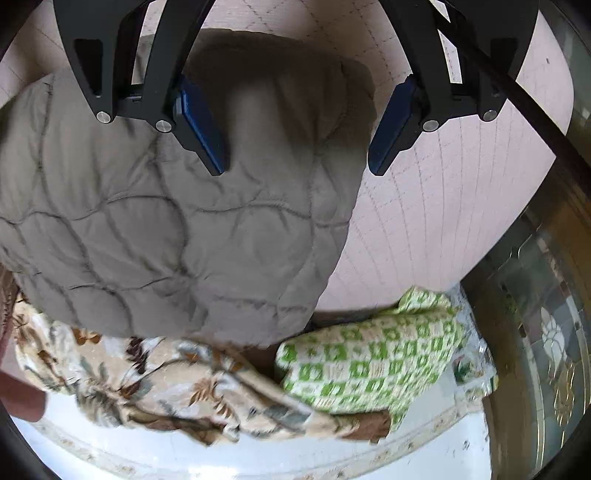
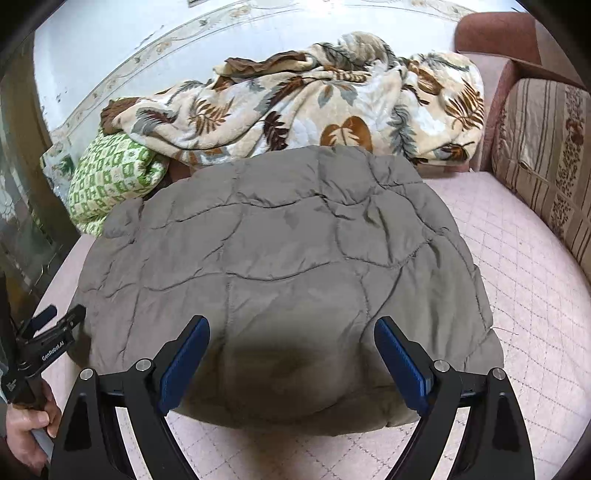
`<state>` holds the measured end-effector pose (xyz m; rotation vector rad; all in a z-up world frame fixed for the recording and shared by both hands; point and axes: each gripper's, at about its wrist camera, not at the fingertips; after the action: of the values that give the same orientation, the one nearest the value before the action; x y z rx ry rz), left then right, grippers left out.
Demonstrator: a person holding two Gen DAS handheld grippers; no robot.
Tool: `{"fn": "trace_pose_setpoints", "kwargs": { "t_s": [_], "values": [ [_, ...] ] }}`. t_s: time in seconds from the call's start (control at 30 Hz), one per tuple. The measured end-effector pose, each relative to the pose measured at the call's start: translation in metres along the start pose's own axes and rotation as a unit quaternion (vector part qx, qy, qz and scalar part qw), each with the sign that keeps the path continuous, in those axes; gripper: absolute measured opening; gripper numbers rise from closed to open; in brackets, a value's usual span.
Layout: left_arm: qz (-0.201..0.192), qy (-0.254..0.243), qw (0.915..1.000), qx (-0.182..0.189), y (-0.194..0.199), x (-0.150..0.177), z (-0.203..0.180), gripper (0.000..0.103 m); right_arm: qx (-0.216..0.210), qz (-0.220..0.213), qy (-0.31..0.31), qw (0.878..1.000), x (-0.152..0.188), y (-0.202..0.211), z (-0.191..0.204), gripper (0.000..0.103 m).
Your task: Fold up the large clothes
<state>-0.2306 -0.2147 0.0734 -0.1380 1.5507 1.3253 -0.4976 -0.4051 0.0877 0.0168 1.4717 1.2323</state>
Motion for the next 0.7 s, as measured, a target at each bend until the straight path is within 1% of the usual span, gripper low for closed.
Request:
{"fn": "trace_pose_setpoints", "kwargs": {
  "t_s": [0.07,0.13,0.2,0.27,0.37,0.47,0.7],
  "values": [
    [0.017,0.012,0.9997,0.007,-0.008,0.001,0.005,0.078,0.006,0.002,-0.005,1.0,-0.001,-0.003,-0.005,0.093],
    [0.037,0.019,0.9991,0.012,-0.016,0.003,0.007,0.079,0.013,0.02,-0.013,1.0,0.001,-0.012,-0.01,0.093],
    [0.037,0.02,0.999,0.013,-0.015,0.004,0.007,0.078,0.012,0.057,-0.027,0.998,0.007,-0.029,-0.015,0.093],
    [0.028,0.011,0.9995,0.005,-0.011,0.004,0.004,0.078,0.013,0.065,-0.031,0.997,0.01,-0.035,-0.016,0.093],
    [0.013,0.003,0.9999,0.002,-0.003,0.004,0.001,0.078,0.016,0.054,-0.023,0.998,0.007,-0.029,-0.011,0.093],
    [-0.008,-0.004,1.0,-0.004,0.005,0.002,-0.001,0.078,-0.001,0.04,-0.025,0.999,0.006,-0.021,-0.007,0.093],
    [-0.049,-0.016,0.9987,-0.002,0.023,-0.003,-0.007,0.078,-0.01,0.005,-0.009,1.0,0.002,-0.008,0.005,0.093]
  ]
}}
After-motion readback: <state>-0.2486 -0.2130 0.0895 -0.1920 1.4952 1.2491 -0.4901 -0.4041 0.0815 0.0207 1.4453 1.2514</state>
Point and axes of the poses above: each gripper's, at about its wrist camera, not at the fingertips, and y roughly against the way its jaws point, z to its left, x to its underside
